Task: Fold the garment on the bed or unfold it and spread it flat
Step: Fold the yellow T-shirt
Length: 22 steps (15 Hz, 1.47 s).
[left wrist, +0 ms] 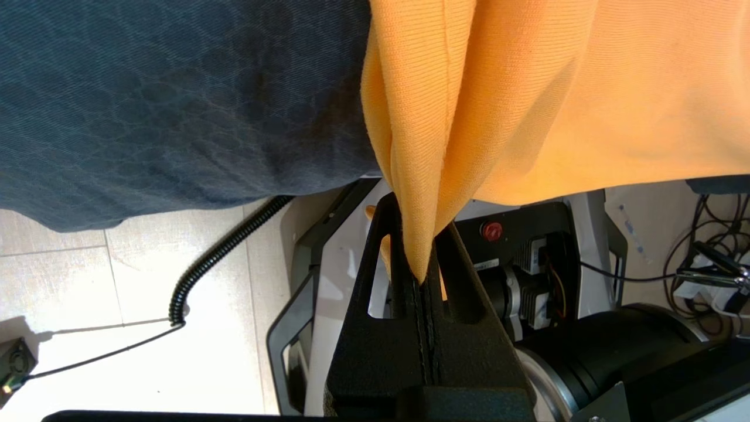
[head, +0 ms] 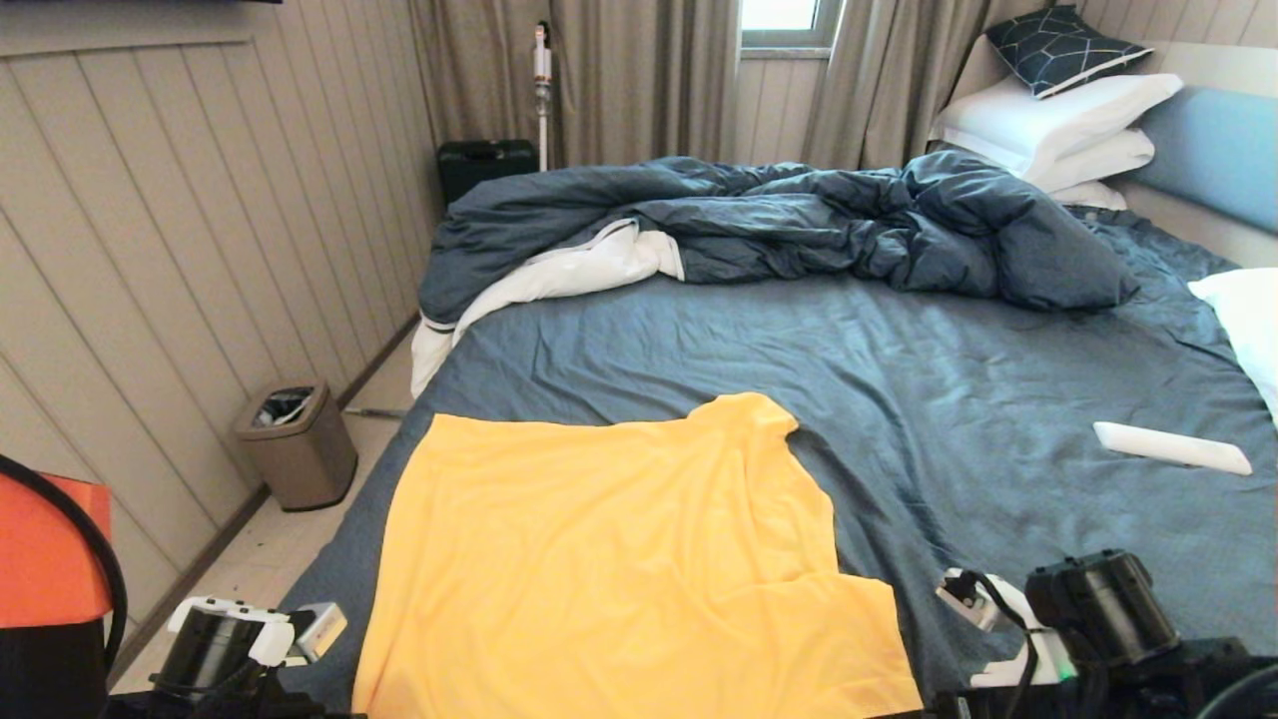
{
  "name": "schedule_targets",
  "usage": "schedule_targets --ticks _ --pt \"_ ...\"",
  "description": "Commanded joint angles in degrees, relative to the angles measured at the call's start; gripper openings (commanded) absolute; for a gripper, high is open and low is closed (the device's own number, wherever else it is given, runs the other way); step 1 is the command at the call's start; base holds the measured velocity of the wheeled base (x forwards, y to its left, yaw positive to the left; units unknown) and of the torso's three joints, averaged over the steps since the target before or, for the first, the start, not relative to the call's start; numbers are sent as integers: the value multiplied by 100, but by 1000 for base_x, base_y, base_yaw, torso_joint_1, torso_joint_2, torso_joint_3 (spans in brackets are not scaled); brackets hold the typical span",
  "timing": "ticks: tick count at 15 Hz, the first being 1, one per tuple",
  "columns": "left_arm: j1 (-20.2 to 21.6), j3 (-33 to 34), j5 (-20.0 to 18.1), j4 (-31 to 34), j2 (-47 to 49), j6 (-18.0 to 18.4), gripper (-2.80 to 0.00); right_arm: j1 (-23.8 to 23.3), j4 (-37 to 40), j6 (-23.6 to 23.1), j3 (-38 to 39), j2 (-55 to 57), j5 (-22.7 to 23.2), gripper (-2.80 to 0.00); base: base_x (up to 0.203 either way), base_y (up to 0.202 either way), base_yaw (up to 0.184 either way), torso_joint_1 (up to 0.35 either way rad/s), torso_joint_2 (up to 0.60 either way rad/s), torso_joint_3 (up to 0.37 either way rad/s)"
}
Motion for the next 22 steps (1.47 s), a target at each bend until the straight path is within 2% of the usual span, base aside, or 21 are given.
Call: schedule_targets --ticks 1,9,15,16,22 --pt "-2 1 -10 -53 -2 -9 -280 174 -18 135 -97 8 13 0 0 0 0 0 0 0" --pt "5 1 -10 -79 14 -18 -280 618 -16 341 -326 114 13 0 0 0 0 0 0 0" --pt "-2 1 -10 -79 16 -9 -280 633 -16 346 -274 96 5 0 0 0 0 0 0 0" --pt "6 1 -10 -79 16 -9 -280 624 -16 330 -249 106 3 -280 0 0 0 0 0 0" --pt "6 1 -19 -79 24 -9 -280 564 -51 238 -19 115 -28 -280 0 0 0 0 0 0"
